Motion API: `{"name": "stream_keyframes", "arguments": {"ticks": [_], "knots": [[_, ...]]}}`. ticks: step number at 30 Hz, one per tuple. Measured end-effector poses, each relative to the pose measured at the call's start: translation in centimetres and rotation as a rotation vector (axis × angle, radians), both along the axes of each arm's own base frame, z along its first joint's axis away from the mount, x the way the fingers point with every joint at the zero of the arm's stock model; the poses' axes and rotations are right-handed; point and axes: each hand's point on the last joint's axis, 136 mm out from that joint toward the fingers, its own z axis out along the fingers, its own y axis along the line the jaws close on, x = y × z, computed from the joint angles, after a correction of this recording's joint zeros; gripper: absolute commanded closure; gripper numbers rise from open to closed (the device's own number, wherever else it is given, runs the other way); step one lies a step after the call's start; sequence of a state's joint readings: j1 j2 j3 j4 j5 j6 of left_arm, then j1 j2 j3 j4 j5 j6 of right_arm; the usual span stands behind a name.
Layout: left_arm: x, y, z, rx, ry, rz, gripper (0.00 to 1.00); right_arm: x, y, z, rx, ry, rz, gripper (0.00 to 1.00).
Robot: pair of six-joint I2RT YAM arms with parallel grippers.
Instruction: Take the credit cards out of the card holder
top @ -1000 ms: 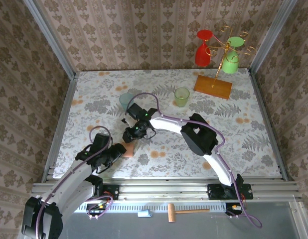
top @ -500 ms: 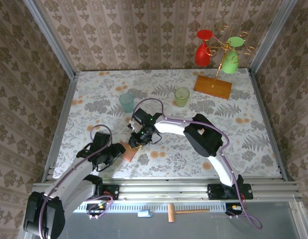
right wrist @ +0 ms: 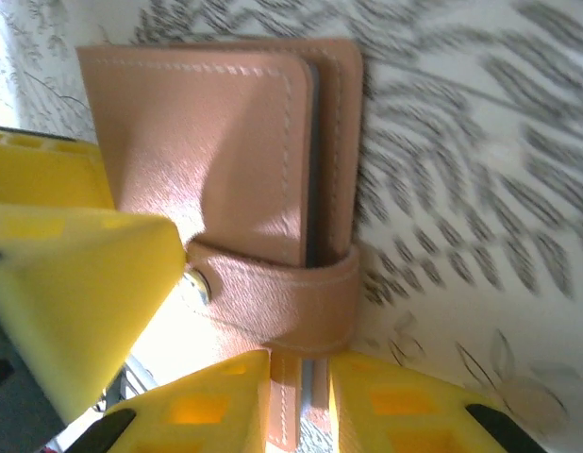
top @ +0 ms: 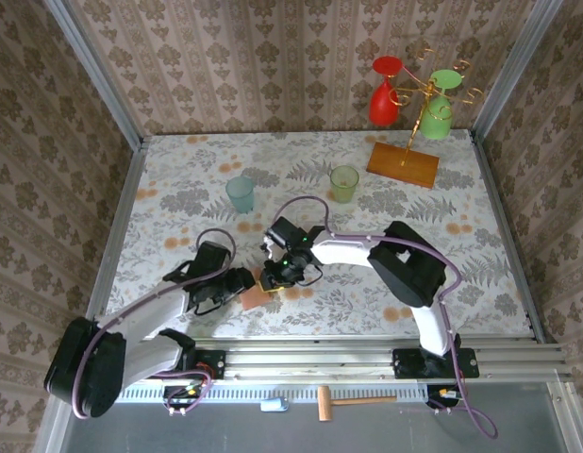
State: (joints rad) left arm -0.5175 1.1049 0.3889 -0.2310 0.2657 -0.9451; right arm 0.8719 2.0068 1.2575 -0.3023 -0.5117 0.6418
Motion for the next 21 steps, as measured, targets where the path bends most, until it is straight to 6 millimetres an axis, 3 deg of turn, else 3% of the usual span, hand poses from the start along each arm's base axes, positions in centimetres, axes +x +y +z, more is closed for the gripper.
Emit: {"name": "stream_keyframes", "arguments": {"ticks": [13,21], "knots": [[2.2,-8.2,0.4,-0.048,-0.020,-0.190,0.50,-1.0,-7.4,-0.4,-0.062,0.006,-0.187,0.77],[1.6,-11.8,0.5,-0.090,-0.019,-0.261,0.50,-0.8,-11.6,-0.3,-0.092,-0.009,-0.293,0.77]]}}
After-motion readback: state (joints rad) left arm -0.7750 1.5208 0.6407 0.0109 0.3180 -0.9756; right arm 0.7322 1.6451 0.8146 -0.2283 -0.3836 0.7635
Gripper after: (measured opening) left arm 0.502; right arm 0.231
